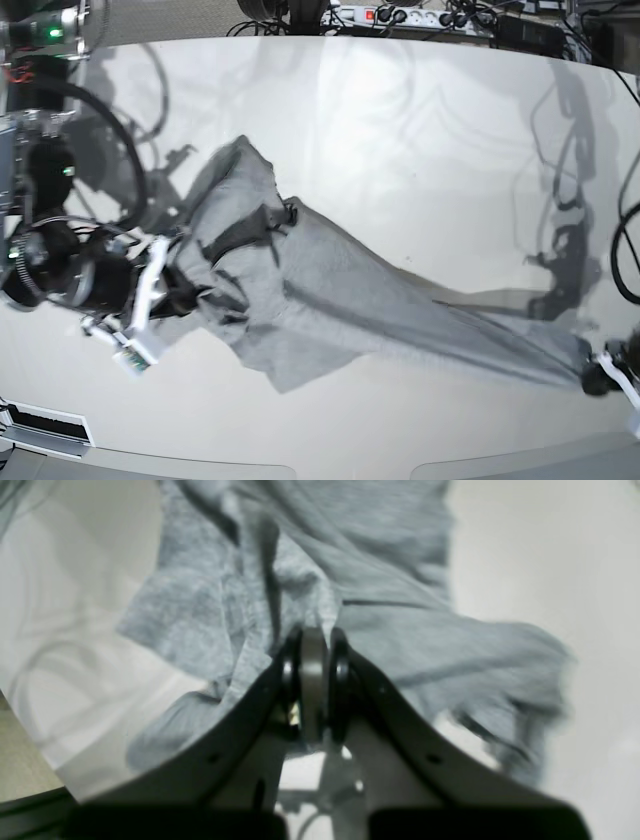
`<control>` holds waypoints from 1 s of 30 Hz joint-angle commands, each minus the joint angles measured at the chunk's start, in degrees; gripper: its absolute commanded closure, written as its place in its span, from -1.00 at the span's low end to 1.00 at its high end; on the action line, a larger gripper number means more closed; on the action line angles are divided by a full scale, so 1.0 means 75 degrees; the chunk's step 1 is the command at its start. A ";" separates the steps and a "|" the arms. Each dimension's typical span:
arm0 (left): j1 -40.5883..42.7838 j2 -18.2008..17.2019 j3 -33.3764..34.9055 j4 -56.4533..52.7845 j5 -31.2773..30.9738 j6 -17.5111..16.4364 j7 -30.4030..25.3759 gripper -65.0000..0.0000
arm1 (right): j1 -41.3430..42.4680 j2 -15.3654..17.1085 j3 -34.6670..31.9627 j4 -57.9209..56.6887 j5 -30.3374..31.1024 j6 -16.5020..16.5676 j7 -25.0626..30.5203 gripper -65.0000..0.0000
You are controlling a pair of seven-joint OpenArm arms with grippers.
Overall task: Layout the t-shirt on the table in an organized manner, then fold the t-shirt properly
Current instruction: 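Drag the t-shirt with the right gripper away from the left gripper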
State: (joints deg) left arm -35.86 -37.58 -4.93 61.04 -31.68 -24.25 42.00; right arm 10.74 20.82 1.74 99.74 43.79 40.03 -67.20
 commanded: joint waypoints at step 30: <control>0.0615 0.0627 0.2238 0.0979 -0.5021 -0.2100 0.3203 -0.15 | -0.0154 0.1373 0.0618 0.0137 0.1743 -0.0004 -0.0297 1.00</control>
State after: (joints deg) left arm -29.34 -31.99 12.43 67.51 -68.16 -39.59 67.33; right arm 8.23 30.15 5.78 100.01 55.96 39.92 -70.98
